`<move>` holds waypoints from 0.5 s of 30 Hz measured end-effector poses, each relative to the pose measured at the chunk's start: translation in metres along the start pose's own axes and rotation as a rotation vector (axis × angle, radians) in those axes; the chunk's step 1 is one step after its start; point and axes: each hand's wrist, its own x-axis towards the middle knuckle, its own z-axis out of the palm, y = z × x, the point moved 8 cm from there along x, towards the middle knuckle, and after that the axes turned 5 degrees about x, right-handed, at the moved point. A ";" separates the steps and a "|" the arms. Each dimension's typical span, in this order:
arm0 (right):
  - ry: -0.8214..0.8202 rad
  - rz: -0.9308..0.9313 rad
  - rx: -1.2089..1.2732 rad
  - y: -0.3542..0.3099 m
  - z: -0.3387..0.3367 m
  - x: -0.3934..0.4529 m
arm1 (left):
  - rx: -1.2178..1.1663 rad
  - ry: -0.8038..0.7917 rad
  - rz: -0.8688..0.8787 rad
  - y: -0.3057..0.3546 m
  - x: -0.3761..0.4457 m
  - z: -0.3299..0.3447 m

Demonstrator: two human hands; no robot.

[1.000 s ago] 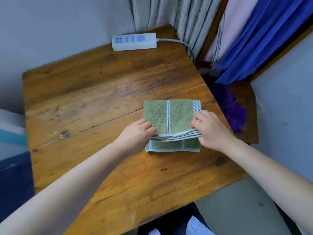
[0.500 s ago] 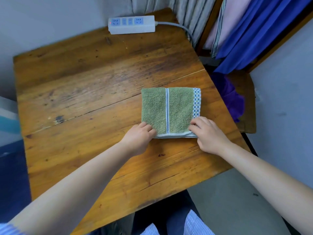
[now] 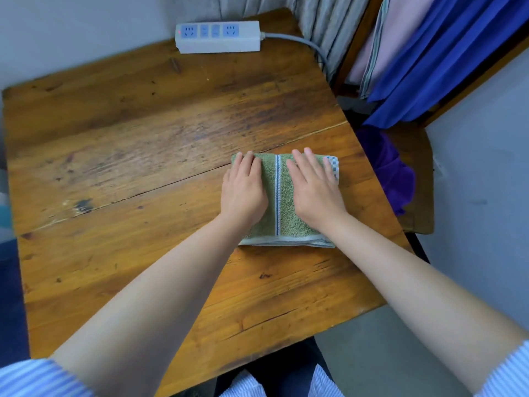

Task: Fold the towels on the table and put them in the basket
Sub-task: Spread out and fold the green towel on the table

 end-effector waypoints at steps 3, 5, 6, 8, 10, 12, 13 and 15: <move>-0.131 0.052 -0.076 0.008 0.022 0.015 | 0.070 -0.042 -0.038 -0.005 0.010 0.014; -0.174 0.052 -0.085 0.015 0.032 0.017 | 0.118 -0.091 -0.034 -0.009 0.010 0.027; -0.167 0.044 -0.079 0.018 0.033 0.017 | 0.125 -0.098 -0.028 -0.010 0.009 0.031; -0.128 0.040 -0.080 0.027 0.032 0.016 | 0.096 -0.073 -0.013 -0.011 0.010 0.035; -0.101 0.060 -0.044 0.035 0.031 0.013 | 0.065 -0.035 0.000 -0.010 0.010 0.034; -0.083 0.100 -0.003 0.044 0.032 0.011 | 0.039 -0.025 0.023 -0.010 0.010 0.036; -0.080 0.138 0.028 0.049 0.032 0.010 | 0.024 -0.016 0.028 -0.011 0.011 0.038; -0.062 0.257 0.098 0.062 0.031 0.007 | -0.011 -0.007 0.036 -0.012 0.014 0.037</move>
